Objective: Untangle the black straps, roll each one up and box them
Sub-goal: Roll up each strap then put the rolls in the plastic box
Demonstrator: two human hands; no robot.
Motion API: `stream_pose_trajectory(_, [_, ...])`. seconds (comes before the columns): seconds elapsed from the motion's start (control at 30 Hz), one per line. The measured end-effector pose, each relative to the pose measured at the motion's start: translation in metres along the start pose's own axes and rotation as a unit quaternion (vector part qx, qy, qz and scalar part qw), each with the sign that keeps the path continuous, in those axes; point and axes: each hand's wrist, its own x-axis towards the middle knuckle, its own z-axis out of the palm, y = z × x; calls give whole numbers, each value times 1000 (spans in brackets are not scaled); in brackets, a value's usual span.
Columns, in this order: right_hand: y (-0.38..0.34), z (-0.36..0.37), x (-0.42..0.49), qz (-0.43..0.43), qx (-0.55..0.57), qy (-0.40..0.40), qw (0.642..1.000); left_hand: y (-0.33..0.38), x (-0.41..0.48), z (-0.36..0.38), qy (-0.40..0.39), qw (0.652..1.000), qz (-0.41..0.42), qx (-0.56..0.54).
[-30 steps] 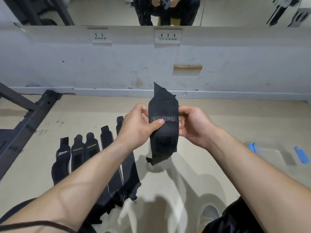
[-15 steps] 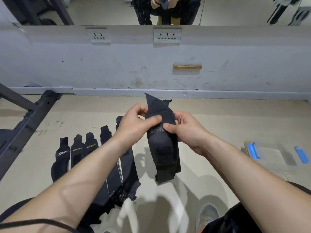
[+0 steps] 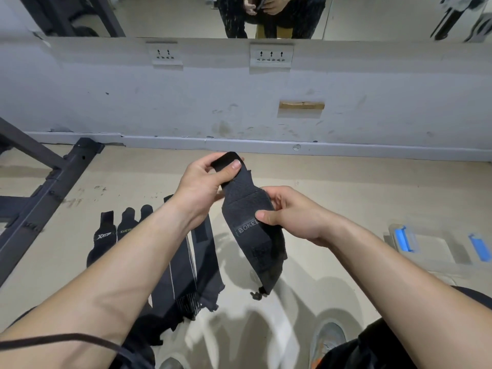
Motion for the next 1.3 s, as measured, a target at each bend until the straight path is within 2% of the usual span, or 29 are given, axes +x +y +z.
stream_pose_trajectory(0.07, [-1, -2, 0, 4, -9, -11, 1000, 2, -1, -4, -61, 995, -62, -57])
stream_pose_trajectory(0.13, [-1, -4, 1, 9, -17, -14, 1000, 4, 0, -7, -80, 990, -62, -97])
stream_pose_trajectory(0.23, [0, -6, 3, 21, -25, -10, 999, 8, 2, -10, -44, 995, -23, -86])
stream_pose_trajectory(0.33, [-1, -4, 5, 35, -27, -12, 999, 10, 5, -17, 14, 999, 24, 26])
stream_pose_trajectory(0.4, [0, -2, 6, 37, -25, -17, 999, 7, 6, -20, 45, 996, 40, 62])
stream_pose_trajectory(0.57, [-4, 2, 8, 32, -7, -11, 999, 3, 7, -20, 98, 994, 50, -8])
stream_pose_trajectory(0.7, [-5, 6, 9, 36, 6, -28, 999, 11, 9, -24, 101, 989, 52, -99])
stream_pose_trajectory(0.9, [-1, 9, 12, 39, 31, -36, 998, 6, 10, -29, 95, 989, 72, -89])
stream_pose_trajectory(0.97, [3, 10, 13, 37, 49, -28, 998, 5, 9, -27, 118, 988, 50, -84])
stream_pose_trajectory(1.03, [8, 11, 15, 37, 69, -7, 997, 5, 4, -23, 139, 988, -16, -69])
stream_pose_trajectory(1.1, [11, 9, 17, 34, 95, 34, 994, -4, 2, -22, 103, 986, -121, -56])
stream_pose_trajectory(1.17, [9, 5, 20, 24, 130, 82, 988, -18, -2, -20, -44, 978, -200, -40])
stream_pose_trajectory(1.23, [4, -3, 23, 7, 180, 123, 976, -35, -11, -5, -195, 959, -203, -41])
stream_pose_trajectory(1.3, [0, -13, 26, -7, 231, 161, 959, -49, -21, 10, -206, 961, -182, -22])
